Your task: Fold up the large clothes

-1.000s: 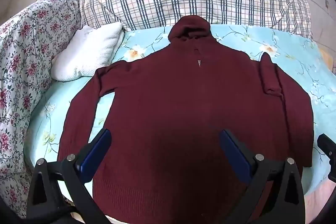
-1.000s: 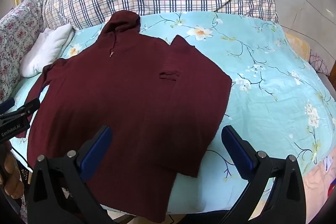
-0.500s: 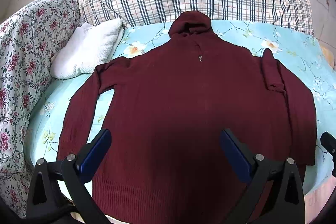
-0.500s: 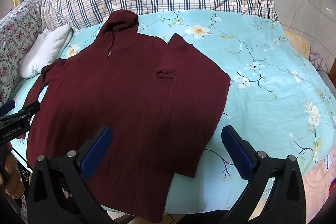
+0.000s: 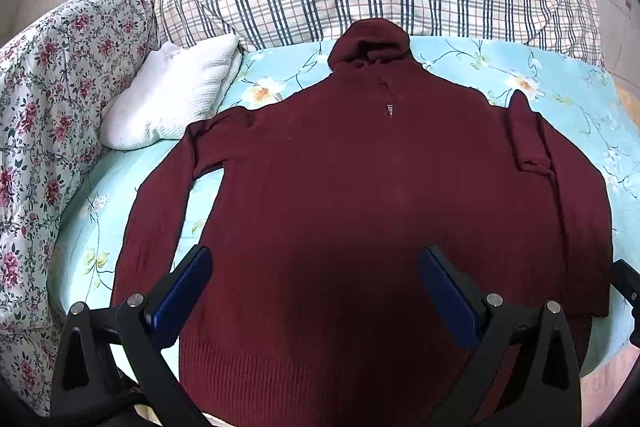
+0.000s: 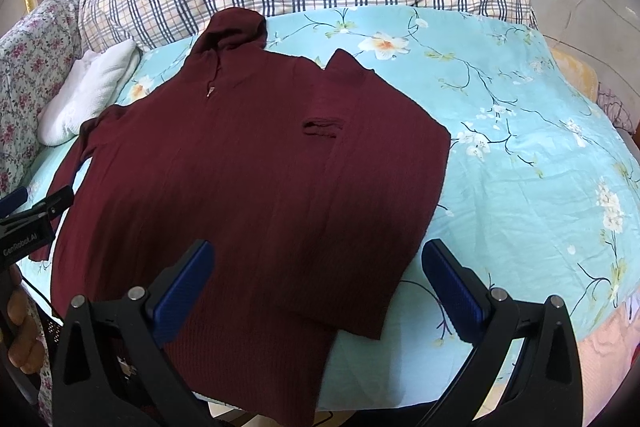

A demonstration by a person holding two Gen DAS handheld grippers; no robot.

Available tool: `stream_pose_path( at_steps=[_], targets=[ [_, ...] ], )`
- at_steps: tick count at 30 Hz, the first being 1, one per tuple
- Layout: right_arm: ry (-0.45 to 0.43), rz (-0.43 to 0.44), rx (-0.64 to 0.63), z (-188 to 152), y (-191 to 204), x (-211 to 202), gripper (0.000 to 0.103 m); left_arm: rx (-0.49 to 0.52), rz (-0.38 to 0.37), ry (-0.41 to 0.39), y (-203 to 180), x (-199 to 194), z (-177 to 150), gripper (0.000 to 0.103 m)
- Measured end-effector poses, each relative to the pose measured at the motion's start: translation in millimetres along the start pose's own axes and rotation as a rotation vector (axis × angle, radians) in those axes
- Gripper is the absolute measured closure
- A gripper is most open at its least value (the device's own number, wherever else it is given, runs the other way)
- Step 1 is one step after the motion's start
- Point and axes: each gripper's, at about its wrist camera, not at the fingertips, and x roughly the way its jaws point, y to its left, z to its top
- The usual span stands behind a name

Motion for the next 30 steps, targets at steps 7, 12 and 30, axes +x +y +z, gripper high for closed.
stream_pose_path(
  at_steps=[7, 12, 30],
  targets=[
    [-0.009, 0.003, -0.013, 0.9, 3.0, -0.7, 0.0, -0.01, 0.003, -0.001, 3.0, 2.3, 1.0, 0.0],
    [-0.008, 0.008, -0.014, 1.2, 3.1, 1.0, 0.0, -0.009, 0.003, 0.001, 2.9, 4.3, 1.3, 0.0],
    [0.031, 0.037, 0.002, -5.3, -9.6, 19.8, 0.007, -0.021, -0.014, 0.045, 3.3, 31.1, 0.3, 0.0]
  ],
)
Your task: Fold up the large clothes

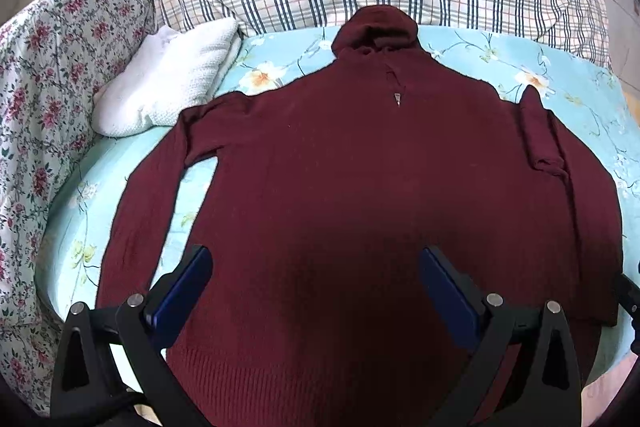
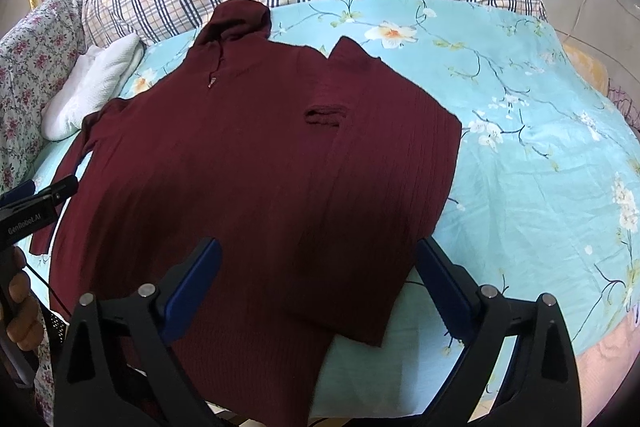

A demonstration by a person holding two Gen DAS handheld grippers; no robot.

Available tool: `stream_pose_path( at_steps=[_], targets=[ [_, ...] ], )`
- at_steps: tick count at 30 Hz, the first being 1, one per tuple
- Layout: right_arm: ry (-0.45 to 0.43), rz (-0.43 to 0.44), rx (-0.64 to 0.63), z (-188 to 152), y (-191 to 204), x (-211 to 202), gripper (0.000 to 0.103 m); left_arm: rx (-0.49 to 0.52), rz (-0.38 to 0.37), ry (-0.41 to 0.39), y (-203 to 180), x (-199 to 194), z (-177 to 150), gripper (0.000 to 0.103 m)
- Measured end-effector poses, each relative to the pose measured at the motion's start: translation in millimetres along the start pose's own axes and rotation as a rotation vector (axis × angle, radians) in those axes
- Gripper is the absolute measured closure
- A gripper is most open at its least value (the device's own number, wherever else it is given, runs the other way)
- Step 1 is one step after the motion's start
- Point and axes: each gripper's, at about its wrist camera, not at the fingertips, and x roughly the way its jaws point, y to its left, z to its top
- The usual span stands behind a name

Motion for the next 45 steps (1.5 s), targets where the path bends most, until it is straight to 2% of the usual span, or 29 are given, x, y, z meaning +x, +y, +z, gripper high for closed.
stream_pose_path(
  at_steps=[9, 12, 15, 17, 22, 25, 29, 33, 36, 41, 45],
  targets=[
    [0.07, 0.0, -0.05, -6.6, 1.7, 30.7, 0.014, 0.021, -0.023, 0.027, -11.0, 17.0, -3.0, 0.0],
    [0.104, -0.021, -0.086, -13.0, 1.6, 49.0, 0.025, 0.024, -0.032, 0.037, -14.5, 23.2, -3.4, 0.0],
    [0.07, -0.073, -0.141, -14.3, 1.0, 54.5, 0.048, 0.031, -0.029, 0.043, -17.1, 29.6, -2.5, 0.0],
    [0.067, -0.055, -0.112, -8.7, -7.2, 51.0, 0.089, 0.025, -0.048, 0.05, -17.1, 32.7, -1.2, 0.0],
    [0.085, 0.223, 0.16, 9.2, -53.5, 38.9, 0.095, 0.018, -0.109, 0.052, -16.8, 36.4, 2.0, 0.002],
    [0.058, 0.358, 0.29, 21.0, -72.9, 28.2, 0.095, 0.023, -0.138, 0.051, -18.7, 37.8, 3.3, 0.003],
    [0.006, 0.49, 0.37, 41.3, -79.8, 9.0, 0.095, 0.011, -0.209, 0.037, -14.7, 36.8, 8.4, 0.004],
    [-0.028, 0.61, 0.371, 73.2, -61.9, 0.7, 0.095, -0.019, -0.276, 0.013, -2.9, 32.4, 16.4, 0.004],
    [-0.043, 0.67, 0.345, 96.0, -39.4, 5.2, 0.095, -0.023, -0.285, -0.005, 6.0, 29.5, 21.2, 0.004],
    [-0.032, 0.782, 0.336, 133.9, 4.9, 28.7, 0.095, -0.036, -0.299, -0.018, 23.3, 29.6, 25.4, 0.005],
    [0.01, 0.856, 0.347, 162.1, 44.5, 62.2, 0.095, -0.049, -0.312, -0.02, 36.1, 33.9, 29.7, 0.007]
  ],
)
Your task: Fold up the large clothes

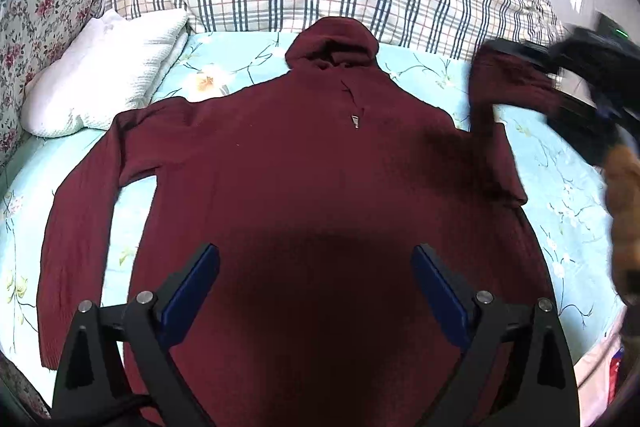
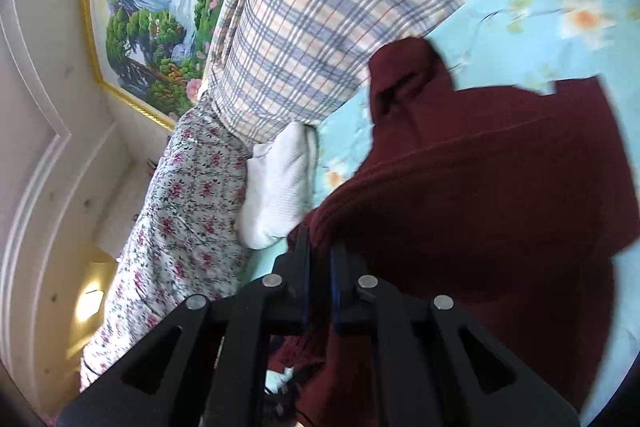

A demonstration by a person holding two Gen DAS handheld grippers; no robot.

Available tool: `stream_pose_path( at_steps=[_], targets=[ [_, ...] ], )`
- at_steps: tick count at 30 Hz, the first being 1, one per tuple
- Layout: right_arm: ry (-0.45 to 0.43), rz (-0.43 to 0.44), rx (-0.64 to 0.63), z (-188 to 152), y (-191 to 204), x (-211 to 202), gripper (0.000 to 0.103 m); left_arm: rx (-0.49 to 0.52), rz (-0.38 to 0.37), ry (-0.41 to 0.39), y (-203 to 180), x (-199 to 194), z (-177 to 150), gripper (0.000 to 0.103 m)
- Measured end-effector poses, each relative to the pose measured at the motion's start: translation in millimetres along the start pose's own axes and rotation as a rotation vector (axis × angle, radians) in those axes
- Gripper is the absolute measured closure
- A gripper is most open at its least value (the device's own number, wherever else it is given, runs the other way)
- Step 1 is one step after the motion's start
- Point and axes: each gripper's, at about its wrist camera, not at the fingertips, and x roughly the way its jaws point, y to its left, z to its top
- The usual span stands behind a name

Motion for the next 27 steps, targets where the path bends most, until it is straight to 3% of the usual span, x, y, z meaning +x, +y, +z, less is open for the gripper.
stream_pose_path(
  at_steps=[7, 12, 16, 21, 25, 26, 27],
  targets=[
    [0.134, 0.032, 0.051, 11.8, -9.6, 128.0, 0.095, -0.053, 0.001, 0.009, 31.6, 19.6, 12.8, 0.008],
    [0.246, 0.034, 0.097, 17.7, -29.1, 220.5, 0.092, -0.114, 0.019, 0.059, 61.2, 64.1, 27.5, 0.008],
    [0.324, -0.081, 0.141, 18.7, -55.2, 262.9, 0.078, -0.16, 0.05, 0.118, 81.3, 111.0, 42.0, 0.009],
    [0.269, -0.053, 0.201, 30.0, -80.8, 230.6, 0.068, -0.185, 0.08, 0.148, 90.2, 157.7, 64.8, 0.011],
    [0.127, -0.098, 0.154, 42.6, -93.5, 146.4, 0.068, -0.209, 0.08, 0.13, 91.3, 177.8, 84.0, 0.011],
    [0.085, -0.127, 0.144, 40.8, -95.5, 125.1, 0.067, -0.213, 0.082, 0.126, 90.4, 183.4, 89.3, 0.013],
    [0.041, -0.17, 0.135, 38.4, -100.3, 100.0, 0.066, -0.219, 0.084, 0.124, 89.8, 189.0, 93.1, 0.024]
  ],
)
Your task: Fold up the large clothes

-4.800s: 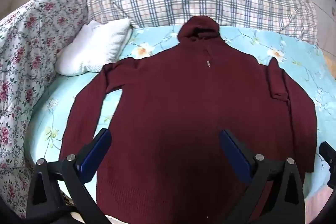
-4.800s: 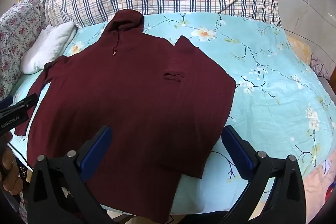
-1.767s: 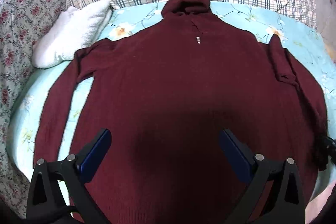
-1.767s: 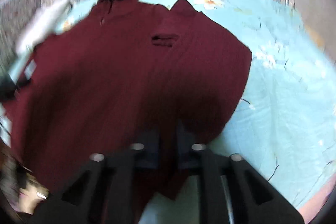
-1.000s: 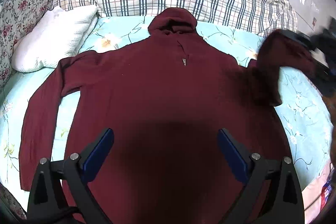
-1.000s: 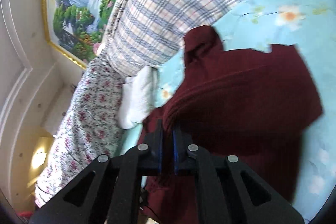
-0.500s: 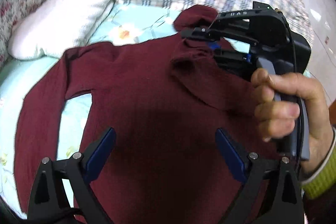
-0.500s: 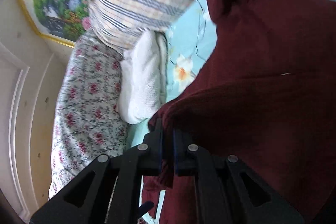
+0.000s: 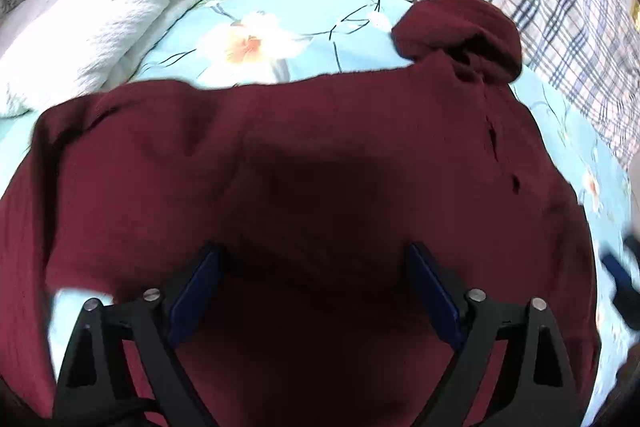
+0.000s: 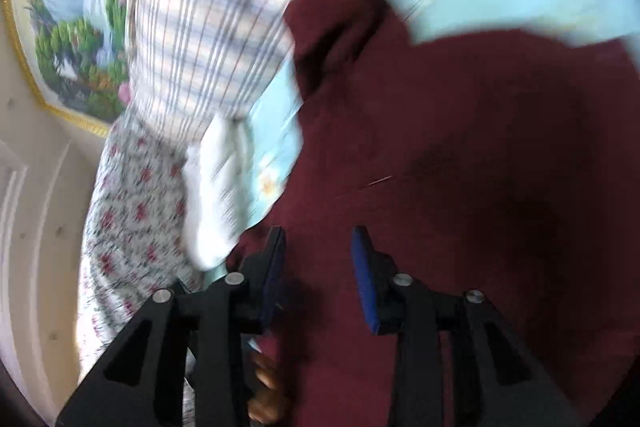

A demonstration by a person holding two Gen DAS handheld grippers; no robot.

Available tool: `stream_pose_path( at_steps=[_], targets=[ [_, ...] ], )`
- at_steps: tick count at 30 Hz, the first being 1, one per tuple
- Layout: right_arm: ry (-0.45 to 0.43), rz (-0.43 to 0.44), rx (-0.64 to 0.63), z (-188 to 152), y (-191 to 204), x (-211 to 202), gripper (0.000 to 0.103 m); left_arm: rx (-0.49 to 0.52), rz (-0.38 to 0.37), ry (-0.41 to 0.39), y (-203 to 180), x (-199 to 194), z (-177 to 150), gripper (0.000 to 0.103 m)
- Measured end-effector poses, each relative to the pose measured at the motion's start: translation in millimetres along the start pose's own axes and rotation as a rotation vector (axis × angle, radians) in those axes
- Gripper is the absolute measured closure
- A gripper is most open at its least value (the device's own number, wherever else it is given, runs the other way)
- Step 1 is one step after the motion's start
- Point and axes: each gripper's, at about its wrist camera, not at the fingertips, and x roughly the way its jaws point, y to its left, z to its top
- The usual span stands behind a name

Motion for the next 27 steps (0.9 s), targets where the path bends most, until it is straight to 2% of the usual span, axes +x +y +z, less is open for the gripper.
stream_pose_path(
  at_steps=[1, 2, 3, 5, 6, 7, 9, 12, 13, 16, 20, 23, 24, 25, 26, 27],
  targets=[
    [-0.046, -0.054, 0.001, -2.2, -10.5, -22.4, 0.066, -0.005, 0.004, -0.003, -2.0, 4.9, 3.7, 0.031],
    [-0.085, -0.108, 0.012, -4.1, -23.2, -42.8, 0.066, -0.009, 0.005, -0.01, -4.6, 8.3, 7.9, 0.047],
    [-0.12, -0.166, 0.029, -5.5, -36.6, -62.5, 0.066, -0.014, 0.006, -0.022, -7.0, 8.1, 11.2, 0.071],
    [-0.167, -0.266, 0.078, -7.1, -63.0, -93.1, 0.064, -0.037, -0.01, -0.046, -7.5, -0.4, 15.9, 0.095],
    [-0.18, -0.287, 0.101, -6.8, -74.0, -104.1, 0.064, -0.054, -0.023, -0.067, -5.8, -9.0, 16.0, 0.095],
    [-0.187, -0.3, 0.12, -5.5, -83.6, -113.2, 0.064, -0.054, -0.002, -0.107, -4.0, -20.3, 13.4, 0.095],
    [-0.184, -0.344, 0.121, -0.8, -92.3, -120.8, 0.064, -0.029, 0.065, -0.136, -0.8, -25.3, 8.0, 0.098],
    [-0.154, -0.381, 0.087, 9.3, -96.7, -111.0, 0.064, -0.058, 0.099, -0.08, 14.2, -10.3, 1.1, 0.098],
    [-0.134, -0.402, 0.078, 14.3, -98.5, -103.2, 0.06, -0.076, 0.095, -0.079, 21.0, -10.1, -0.3, 0.098],
    [-0.113, -0.407, 0.064, 20.5, -102.6, -91.5, 0.058, -0.099, 0.102, -0.108, 34.7, -19.7, -6.2, 0.098],
    [-0.099, -0.404, 0.034, 22.8, -100.8, -82.3, 0.05, -0.073, 0.117, -0.1, 33.2, -20.5, -12.5, 0.098],
    [-0.073, -0.446, -0.029, 23.2, -90.9, -66.4, 0.051, -0.091, 0.116, -0.097, 39.8, -21.2, -13.2, 0.098],
    [-0.046, -0.462, -0.061, 23.4, -85.6, -59.1, 0.054, -0.092, 0.118, -0.095, 37.2, -21.4, -10.3, 0.098],
    [-0.023, -0.466, -0.084, 24.0, -82.1, -54.4, 0.097, -0.086, 0.119, -0.094, 35.1, -22.5, -9.8, 0.098],
    [0.002, -0.466, -0.09, 23.3, -80.7, -51.8, 0.097, -0.079, 0.12, -0.096, 32.2, -24.7, -10.4, 0.098],
    [-0.01, -0.474, -0.096, 24.8, -77.5, -56.9, 0.097, -0.067, 0.114, -0.098, 28.4, -26.6, -10.6, 0.098]
  ],
)
